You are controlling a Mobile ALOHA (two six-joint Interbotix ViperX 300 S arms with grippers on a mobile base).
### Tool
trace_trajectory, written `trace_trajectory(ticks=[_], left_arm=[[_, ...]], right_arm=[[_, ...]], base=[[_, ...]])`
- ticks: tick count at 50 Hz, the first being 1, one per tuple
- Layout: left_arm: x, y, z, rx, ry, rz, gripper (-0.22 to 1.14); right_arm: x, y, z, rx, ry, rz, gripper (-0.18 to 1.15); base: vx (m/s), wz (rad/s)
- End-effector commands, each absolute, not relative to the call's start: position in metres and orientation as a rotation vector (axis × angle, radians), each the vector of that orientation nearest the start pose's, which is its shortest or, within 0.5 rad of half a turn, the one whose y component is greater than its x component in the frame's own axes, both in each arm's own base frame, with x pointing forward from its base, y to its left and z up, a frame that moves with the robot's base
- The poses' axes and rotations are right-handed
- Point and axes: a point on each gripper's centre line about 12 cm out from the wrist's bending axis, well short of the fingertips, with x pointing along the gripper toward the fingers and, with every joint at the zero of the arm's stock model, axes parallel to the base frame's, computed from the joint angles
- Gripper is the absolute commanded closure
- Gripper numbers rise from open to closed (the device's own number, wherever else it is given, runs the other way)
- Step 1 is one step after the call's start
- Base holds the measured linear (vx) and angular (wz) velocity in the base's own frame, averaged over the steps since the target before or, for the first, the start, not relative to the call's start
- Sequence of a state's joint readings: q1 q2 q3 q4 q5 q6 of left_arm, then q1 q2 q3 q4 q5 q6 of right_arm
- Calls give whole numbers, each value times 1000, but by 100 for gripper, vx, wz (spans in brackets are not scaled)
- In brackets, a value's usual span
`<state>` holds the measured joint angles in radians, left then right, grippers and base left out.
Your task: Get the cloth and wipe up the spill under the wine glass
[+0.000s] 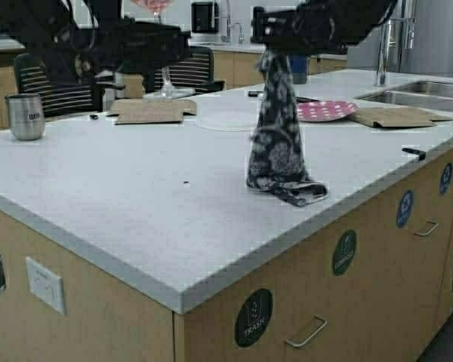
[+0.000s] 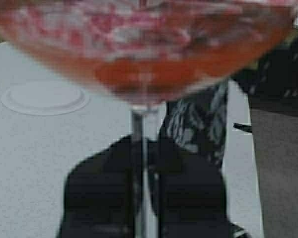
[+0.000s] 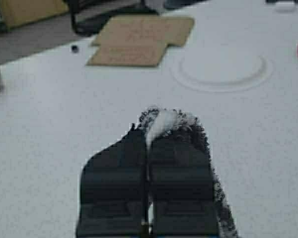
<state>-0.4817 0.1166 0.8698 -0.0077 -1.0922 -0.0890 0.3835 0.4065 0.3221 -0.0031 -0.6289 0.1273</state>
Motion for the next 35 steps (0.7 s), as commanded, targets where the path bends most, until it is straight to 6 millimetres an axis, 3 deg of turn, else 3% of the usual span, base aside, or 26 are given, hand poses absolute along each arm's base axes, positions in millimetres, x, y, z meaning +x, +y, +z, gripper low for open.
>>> trace_trajectory(ticks=[1,13,21,30,35], left_arm=[[325,-175,224,-136,-137,-497,57],[315,-169,290,-145,-157,-499,57],[311,-168,330,-143,-209,-499,57],[314,-169,346,-142,-225,-499,57],[316,-170,347,-143,-228,-499,57]], right_arm=[[477,225,157,102,115,437,90],[457,304,95,115,210,572,90],[424,370,66,149,261,693,90],[377,437,56,158,271,833,90],[361,457,62,159,258,878,90]], base=[[2,1],[2,1],[2,2],[2,1],[2,1]])
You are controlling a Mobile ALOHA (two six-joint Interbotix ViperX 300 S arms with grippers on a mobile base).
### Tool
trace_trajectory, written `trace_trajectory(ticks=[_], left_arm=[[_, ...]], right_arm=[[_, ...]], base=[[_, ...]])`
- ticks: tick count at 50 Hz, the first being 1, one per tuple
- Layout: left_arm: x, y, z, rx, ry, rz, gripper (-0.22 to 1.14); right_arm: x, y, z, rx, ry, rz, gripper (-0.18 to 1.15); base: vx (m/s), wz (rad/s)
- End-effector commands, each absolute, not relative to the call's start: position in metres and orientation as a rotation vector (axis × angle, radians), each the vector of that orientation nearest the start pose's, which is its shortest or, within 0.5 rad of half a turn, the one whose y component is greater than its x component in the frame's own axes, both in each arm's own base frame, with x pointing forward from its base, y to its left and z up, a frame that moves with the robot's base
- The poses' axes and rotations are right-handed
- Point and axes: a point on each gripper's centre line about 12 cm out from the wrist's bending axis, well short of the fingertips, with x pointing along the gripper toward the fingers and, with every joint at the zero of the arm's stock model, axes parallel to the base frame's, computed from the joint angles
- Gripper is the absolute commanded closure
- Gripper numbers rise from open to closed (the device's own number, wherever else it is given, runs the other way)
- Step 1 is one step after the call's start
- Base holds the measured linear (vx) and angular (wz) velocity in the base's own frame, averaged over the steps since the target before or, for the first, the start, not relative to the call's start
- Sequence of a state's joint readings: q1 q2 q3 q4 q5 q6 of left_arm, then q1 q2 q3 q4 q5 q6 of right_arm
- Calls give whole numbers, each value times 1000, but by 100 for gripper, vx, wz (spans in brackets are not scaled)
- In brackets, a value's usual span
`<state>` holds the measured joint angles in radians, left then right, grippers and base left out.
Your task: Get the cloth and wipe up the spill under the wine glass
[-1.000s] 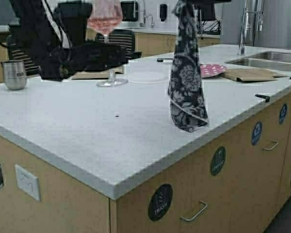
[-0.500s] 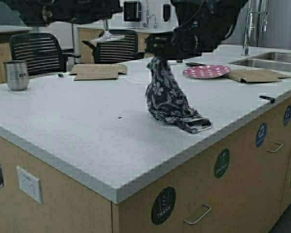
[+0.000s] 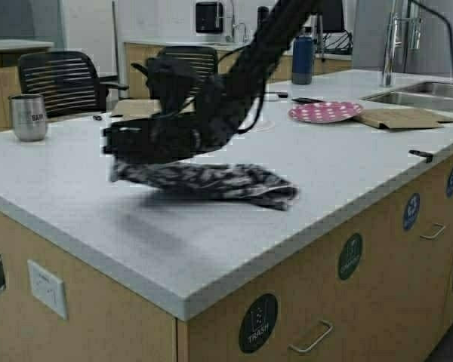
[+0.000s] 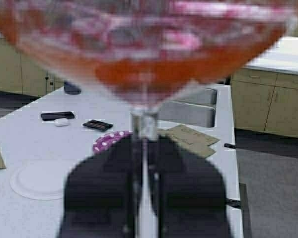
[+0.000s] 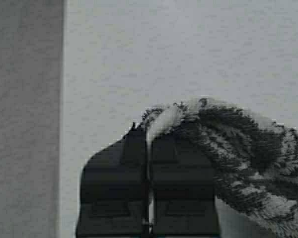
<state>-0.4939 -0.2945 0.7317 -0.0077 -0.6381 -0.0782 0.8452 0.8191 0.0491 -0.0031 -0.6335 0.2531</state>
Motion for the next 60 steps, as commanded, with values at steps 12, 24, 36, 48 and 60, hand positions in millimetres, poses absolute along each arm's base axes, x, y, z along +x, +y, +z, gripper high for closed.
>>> trace_trajectory(ticks=[12,24,36,48,60], left_arm=[[330,-178,337,-134,-200,-498,57],[356,-192,304,-133,-145,-499,57],[375,-205,248,-124,-96,-508,57],[391,-215,185,-99,-73,-518,57],[406,-224,133,-88,-80,-527,57]], right_arm=[[394,396,71,167,274,756,90],[429,274,56,207,315,501,90],[420,238,32,185,384,437,90],[408,229,21,176,417,427,90],[394,213,14,176,416,410,90]], base=[[1,2],[0,1],[0,-1],[0,0],[0,0]])
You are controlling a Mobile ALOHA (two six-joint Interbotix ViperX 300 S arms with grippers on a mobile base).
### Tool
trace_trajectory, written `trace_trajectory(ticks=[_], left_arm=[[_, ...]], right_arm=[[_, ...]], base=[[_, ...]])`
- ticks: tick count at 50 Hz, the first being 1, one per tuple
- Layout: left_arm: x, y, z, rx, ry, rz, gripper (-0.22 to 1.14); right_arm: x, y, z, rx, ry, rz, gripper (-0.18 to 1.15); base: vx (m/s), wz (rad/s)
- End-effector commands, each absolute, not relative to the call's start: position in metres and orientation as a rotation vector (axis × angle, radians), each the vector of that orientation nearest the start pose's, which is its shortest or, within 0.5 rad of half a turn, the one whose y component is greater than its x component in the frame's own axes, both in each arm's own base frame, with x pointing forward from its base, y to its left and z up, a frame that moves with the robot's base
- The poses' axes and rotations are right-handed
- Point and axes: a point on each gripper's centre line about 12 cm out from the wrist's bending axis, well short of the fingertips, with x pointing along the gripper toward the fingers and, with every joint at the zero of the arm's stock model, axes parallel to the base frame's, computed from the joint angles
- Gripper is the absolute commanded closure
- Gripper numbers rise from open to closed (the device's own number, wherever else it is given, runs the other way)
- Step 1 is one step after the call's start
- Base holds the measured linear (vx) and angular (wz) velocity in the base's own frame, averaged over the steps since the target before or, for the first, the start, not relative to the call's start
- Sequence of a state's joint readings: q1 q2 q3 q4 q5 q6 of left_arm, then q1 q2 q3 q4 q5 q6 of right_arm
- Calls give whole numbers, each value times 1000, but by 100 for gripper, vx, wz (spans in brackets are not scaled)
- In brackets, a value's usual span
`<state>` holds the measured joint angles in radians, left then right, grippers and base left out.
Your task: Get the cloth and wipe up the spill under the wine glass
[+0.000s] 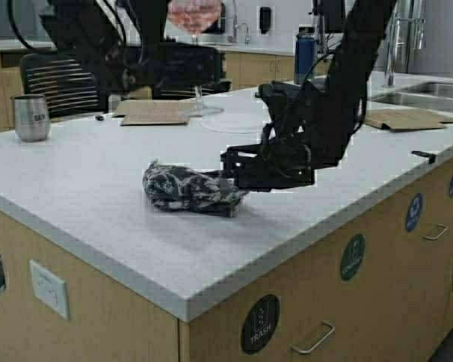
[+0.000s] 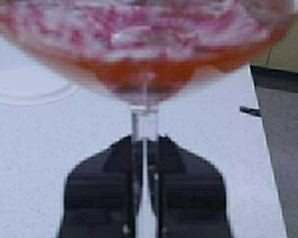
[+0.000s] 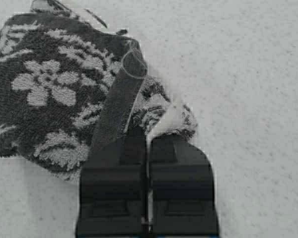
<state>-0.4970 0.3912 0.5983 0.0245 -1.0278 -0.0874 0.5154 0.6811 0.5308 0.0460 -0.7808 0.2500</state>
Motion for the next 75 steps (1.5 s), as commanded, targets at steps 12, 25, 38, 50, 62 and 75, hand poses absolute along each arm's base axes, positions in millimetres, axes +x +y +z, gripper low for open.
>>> trace_trajectory(ticks=[12,25,38,50,62,75], left_arm=[[418,-231,82,-31,-77,-524,57],[431,-233,24,-24,-63,-487,57],[429,-225,-23,-19,-11,-444,57],[426,-222,21,-47,-103,-438,57],[424,-221,59,-59,-173,-438,57],[420,-219,43,-52,-140,-439,57]], right_arm=[[384,206,15,178,401,409,90],[377,202,14,177,397,411,90],[377,202,23,185,372,413,90],[391,185,38,249,323,334,90],[411,125,81,392,165,114,90],[410,63,132,468,-50,-67,90]], base=[[0,0],[0,0],[0,0],[0,0],[0,0],[0,0]])
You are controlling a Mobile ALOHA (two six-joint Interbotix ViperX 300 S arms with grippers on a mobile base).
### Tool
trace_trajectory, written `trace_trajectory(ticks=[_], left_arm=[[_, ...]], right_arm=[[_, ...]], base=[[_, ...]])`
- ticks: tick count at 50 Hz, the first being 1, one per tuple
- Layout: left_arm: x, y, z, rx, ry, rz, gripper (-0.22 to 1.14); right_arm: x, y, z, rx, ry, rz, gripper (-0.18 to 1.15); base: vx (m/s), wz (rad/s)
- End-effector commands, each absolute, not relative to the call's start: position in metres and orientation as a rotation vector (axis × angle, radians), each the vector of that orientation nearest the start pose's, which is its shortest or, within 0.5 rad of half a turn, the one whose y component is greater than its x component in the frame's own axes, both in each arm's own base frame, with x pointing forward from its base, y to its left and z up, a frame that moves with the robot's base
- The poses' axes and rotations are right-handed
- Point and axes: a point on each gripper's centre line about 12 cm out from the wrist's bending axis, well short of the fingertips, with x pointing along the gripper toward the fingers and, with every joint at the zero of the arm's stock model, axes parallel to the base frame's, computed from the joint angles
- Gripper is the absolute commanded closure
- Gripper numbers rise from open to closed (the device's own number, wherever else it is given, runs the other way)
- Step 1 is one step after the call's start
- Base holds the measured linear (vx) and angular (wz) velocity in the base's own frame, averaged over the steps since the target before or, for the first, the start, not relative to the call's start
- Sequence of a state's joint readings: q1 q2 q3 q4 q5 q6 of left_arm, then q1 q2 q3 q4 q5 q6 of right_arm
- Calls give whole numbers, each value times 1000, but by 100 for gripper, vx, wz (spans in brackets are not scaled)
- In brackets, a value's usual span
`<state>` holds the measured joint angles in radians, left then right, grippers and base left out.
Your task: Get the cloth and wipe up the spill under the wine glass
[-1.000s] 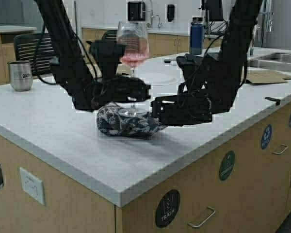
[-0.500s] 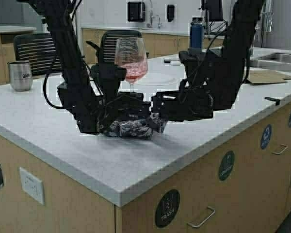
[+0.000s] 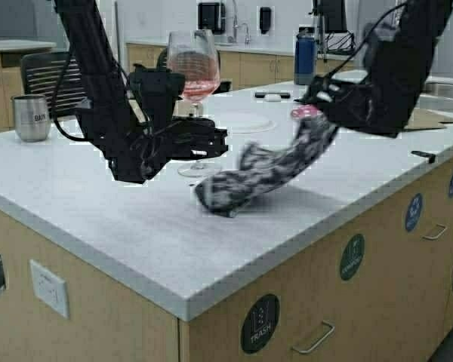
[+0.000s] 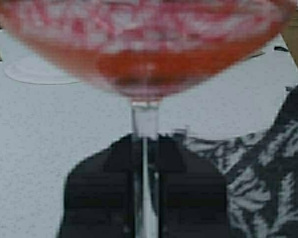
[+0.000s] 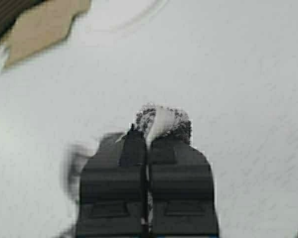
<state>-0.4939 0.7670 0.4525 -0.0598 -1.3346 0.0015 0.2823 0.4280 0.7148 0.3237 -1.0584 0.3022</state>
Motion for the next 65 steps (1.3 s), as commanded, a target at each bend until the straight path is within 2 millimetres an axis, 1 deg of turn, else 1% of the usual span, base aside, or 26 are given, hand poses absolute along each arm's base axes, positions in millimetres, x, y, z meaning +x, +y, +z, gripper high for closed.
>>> trace_trajectory(ticks=[1,8,15,25,31,37,46,59,62,65], left_arm=[[420,-219,41,-52,-137,-439,57],[416,-217,30,-47,-127,-440,57],[413,-216,15,-41,-108,-441,57],[414,-216,-1,-40,-97,-441,56],[416,-216,-8,-41,-92,-440,55],[417,-217,-12,-38,-93,-440,51],[419,-218,-16,-33,-92,-437,36],[417,-215,-19,-36,-118,-424,1],[415,-212,-18,-39,-128,-408,-4],[409,-208,-18,-39,-130,-403,-5]], right_arm=[[409,61,134,467,-57,-71,90],[406,58,142,466,-88,-69,90],[405,59,140,459,-78,-61,90],[402,61,137,444,-66,-39,90],[401,63,136,436,-59,-26,90],[399,63,133,428,-48,-19,90],[400,65,128,418,-35,-4,90],[400,68,127,405,-29,20,90],[399,69,126,402,-26,25,90],[398,69,126,401,-23,29,90]], base=[[0,0],[0,0],[0,0],[0,0],[0,0],[0,0],[0,0],[0,0],[0,0],[0,0]])
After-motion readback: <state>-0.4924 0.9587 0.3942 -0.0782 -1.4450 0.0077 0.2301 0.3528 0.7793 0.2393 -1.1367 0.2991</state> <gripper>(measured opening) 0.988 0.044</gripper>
